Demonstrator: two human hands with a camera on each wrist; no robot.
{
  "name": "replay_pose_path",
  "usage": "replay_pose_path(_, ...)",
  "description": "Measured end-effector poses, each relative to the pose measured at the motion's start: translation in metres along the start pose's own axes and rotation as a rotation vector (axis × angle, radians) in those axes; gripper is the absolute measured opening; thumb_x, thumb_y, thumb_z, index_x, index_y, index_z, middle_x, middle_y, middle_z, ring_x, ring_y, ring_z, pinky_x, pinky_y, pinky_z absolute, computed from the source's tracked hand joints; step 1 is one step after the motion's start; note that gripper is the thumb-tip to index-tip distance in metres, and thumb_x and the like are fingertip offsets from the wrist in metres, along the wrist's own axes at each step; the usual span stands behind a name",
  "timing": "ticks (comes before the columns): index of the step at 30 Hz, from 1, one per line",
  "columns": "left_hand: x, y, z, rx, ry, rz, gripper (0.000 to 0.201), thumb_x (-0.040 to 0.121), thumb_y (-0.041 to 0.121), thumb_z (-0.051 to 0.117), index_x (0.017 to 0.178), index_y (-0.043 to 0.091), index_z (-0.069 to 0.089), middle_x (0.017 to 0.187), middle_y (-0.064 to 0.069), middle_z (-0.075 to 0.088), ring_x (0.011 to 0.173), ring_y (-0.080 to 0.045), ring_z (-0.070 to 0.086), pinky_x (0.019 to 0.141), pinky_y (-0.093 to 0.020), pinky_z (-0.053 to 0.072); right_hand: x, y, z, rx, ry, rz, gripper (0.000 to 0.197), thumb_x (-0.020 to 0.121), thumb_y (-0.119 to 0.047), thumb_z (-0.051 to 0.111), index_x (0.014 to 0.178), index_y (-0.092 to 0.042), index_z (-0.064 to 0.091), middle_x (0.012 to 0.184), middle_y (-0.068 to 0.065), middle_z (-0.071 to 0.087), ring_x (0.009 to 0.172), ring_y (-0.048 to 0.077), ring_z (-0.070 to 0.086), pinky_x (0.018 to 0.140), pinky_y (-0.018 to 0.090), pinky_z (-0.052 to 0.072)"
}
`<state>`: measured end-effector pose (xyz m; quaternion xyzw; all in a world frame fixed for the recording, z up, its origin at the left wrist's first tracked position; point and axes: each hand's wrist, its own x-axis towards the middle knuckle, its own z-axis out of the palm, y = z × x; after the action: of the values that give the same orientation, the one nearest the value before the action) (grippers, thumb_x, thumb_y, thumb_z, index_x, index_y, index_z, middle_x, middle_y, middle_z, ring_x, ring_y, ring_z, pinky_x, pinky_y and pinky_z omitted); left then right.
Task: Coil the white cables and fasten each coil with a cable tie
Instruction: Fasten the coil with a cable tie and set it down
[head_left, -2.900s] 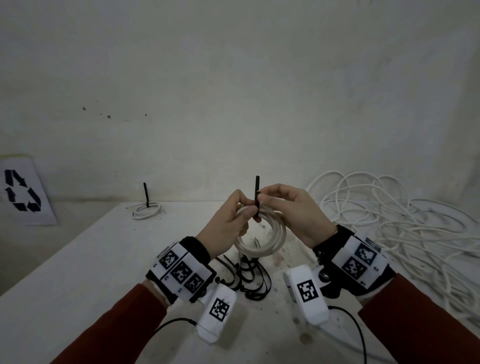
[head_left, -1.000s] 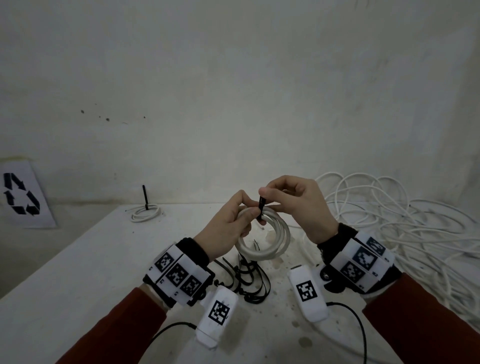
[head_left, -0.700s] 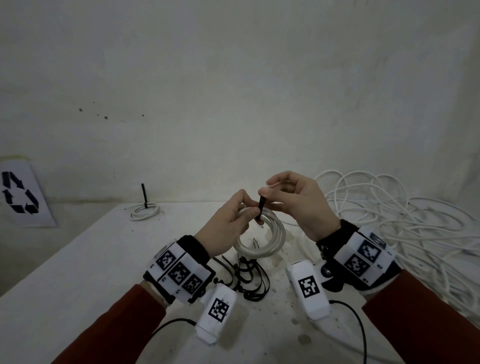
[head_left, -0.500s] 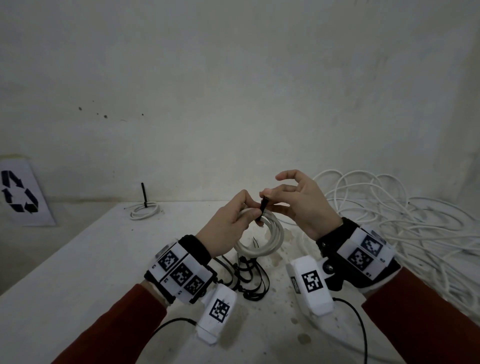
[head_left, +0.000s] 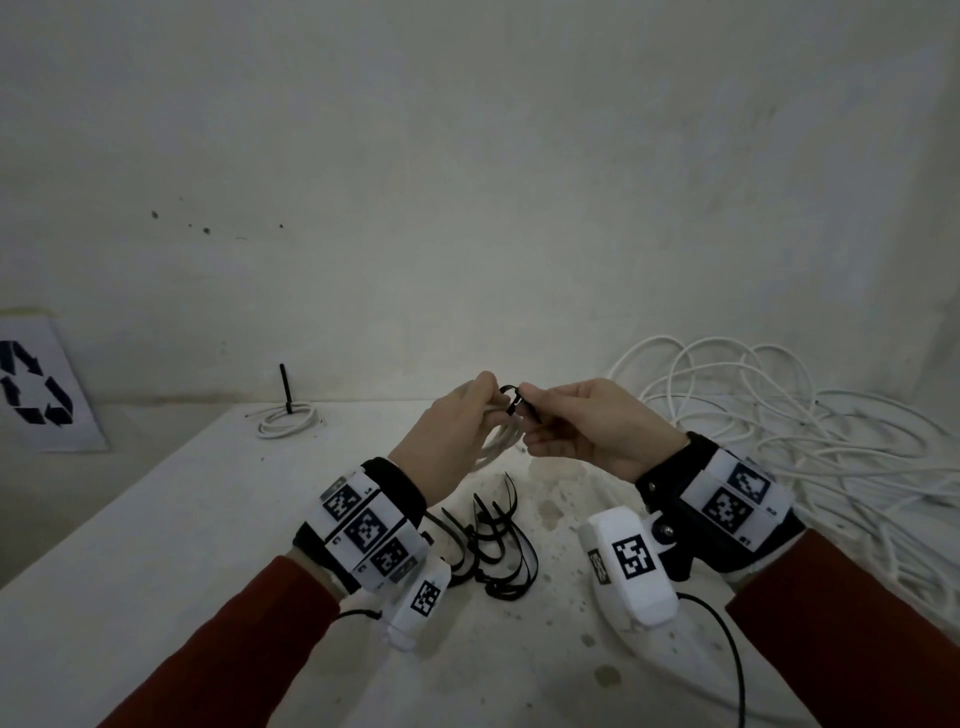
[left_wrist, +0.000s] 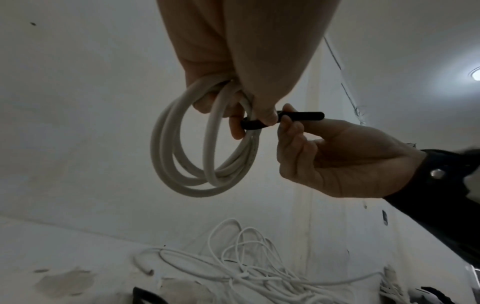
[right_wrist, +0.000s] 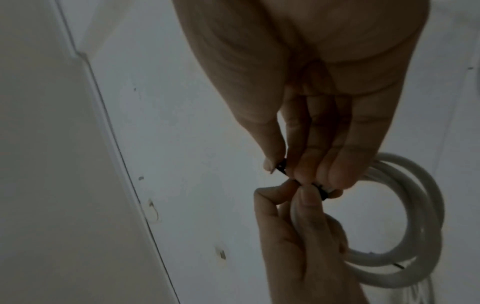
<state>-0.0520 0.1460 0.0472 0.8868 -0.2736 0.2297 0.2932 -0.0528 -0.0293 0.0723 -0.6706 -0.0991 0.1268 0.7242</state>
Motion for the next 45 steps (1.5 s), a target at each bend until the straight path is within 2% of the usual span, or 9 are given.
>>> replay_pose_path(4, 0.0, -0.005, 0.003, -0.013, 0.015, -0.004, 0.013, 0.098, 0.016, 0.046, 0.094, 0.004, 0.045, 0.089, 0.008, 0.049, 0.075, -0.001, 0.046, 0.067, -0.006, 0.034, 0.001, 0.003, 0.002, 0.169, 0.008, 0.035, 0.013, 0.089, -0.009, 0.062, 0.084, 0.003, 0.067, 0.065, 0.005, 0.067, 0.054, 0.01, 0.063, 0.057, 0.019, 0.055)
replay_pose_path(13, -0.003, -0.011, 0.007, -0.237, 0.103, -0.075, 0.006, 0.098, 0.014, 0.044, 0.096, 0.012, 0.04, 0.093, 0.012, 0.056, 0.074, 0.011, 0.052, 0.066, -0.007, 0.037, -0.001, 0.004, 0.005, 0.186, -0.012, 0.045, 0.013, 0.089, -0.001, 0.058, 0.097, 0.007, 0.067, 0.06, 0.003, 0.059, 0.051, 0.009, 0.054, 0.053, 0.018, 0.05)
replay_pose_path(21, 0.005, -0.016, 0.011, -0.445, 0.197, -0.17, 0.003, 0.1, 0.02, 0.041, 0.1, 0.017, 0.04, 0.074, 0.009, 0.047, 0.052, -0.002, 0.042, 0.055, -0.015, 0.034, -0.001, 0.014, 0.01, 0.2, -0.082, 0.027, 0.029, 0.092, 0.006, 0.048, 0.115, -0.001, 0.064, 0.062, -0.001, 0.051, 0.054, 0.009, 0.046, 0.053, 0.019, 0.043)
replay_pose_path(27, 0.008, -0.007, 0.005, -0.339, 0.203, -0.067, 0.007, 0.1, 0.012, 0.041, 0.094, 0.007, 0.039, 0.073, 0.012, 0.049, 0.058, 0.004, 0.048, 0.058, -0.011, 0.037, -0.001, 0.012, 0.011, 0.06, -0.049, -0.021, 0.019, 0.095, -0.016, 0.057, 0.109, -0.008, 0.067, 0.088, 0.006, 0.067, 0.081, 0.017, 0.067, 0.082, 0.029, 0.052)
replay_pose_path(30, 0.008, -0.002, 0.006, -0.286, 0.182, -0.012, 0.008, 0.099, 0.008, 0.041, 0.091, 0.008, 0.039, 0.081, 0.012, 0.054, 0.067, 0.006, 0.051, 0.063, -0.008, 0.038, 0.0, 0.005, 0.014, 0.177, -0.059, 0.005, 0.023, 0.098, -0.019, 0.051, 0.1, -0.002, 0.066, 0.093, 0.01, 0.069, 0.081, 0.021, 0.067, 0.077, 0.028, 0.055)
replay_pose_path(35, 0.009, -0.002, 0.005, -0.298, 0.162, -0.011, 0.007, 0.099, 0.007, 0.04, 0.094, 0.002, 0.042, 0.09, 0.012, 0.057, 0.076, 0.008, 0.054, 0.068, -0.007, 0.04, 0.001, 0.006, 0.017, 0.267, -0.163, 0.058, 0.028, 0.102, -0.017, 0.041, 0.116, 0.001, 0.058, 0.1, 0.019, 0.067, 0.086, 0.029, 0.068, 0.09, 0.037, 0.052)
replay_pose_path(39, 0.01, -0.002, 0.006, -0.302, 0.165, -0.007, 0.009, 0.099, 0.009, 0.042, 0.094, 0.002, 0.043, 0.091, 0.014, 0.057, 0.079, 0.01, 0.055, 0.07, -0.007, 0.039, 0.002, 0.007, 0.018, 0.342, -0.171, 0.071, 0.022, 0.102, -0.013, 0.038, 0.101, -0.001, 0.057, 0.076, 0.008, 0.057, 0.068, 0.022, 0.059, 0.076, 0.035, 0.056)
replay_pose_path(42, 0.01, -0.001, 0.006, -0.315, 0.158, -0.009, 0.006, 0.099, 0.009, 0.042, 0.093, 0.006, 0.041, 0.088, 0.014, 0.056, 0.076, 0.011, 0.054, 0.069, -0.006, 0.038, 0.004, 0.009, 0.019, 0.246, -0.114, 0.055, 0.023, 0.103, -0.015, 0.037, 0.095, -0.006, 0.056, 0.064, -0.001, 0.045, 0.051, 0.009, 0.039, 0.055, 0.022, 0.039)
replay_pose_path(45, 0.008, -0.001, 0.006, -0.366, 0.171, -0.028, 0.004, 0.099, 0.009, 0.041, 0.096, 0.008, 0.042, 0.084, 0.015, 0.054, 0.072, 0.011, 0.052, 0.068, -0.007, 0.037, 0.004, 0.008, 0.02, 0.233, -0.076, 0.051, 0.025, 0.103, -0.018, 0.038, 0.094, -0.007, 0.058, 0.054, -0.005, 0.039, 0.045, 0.006, 0.028, 0.049, 0.018, 0.028)
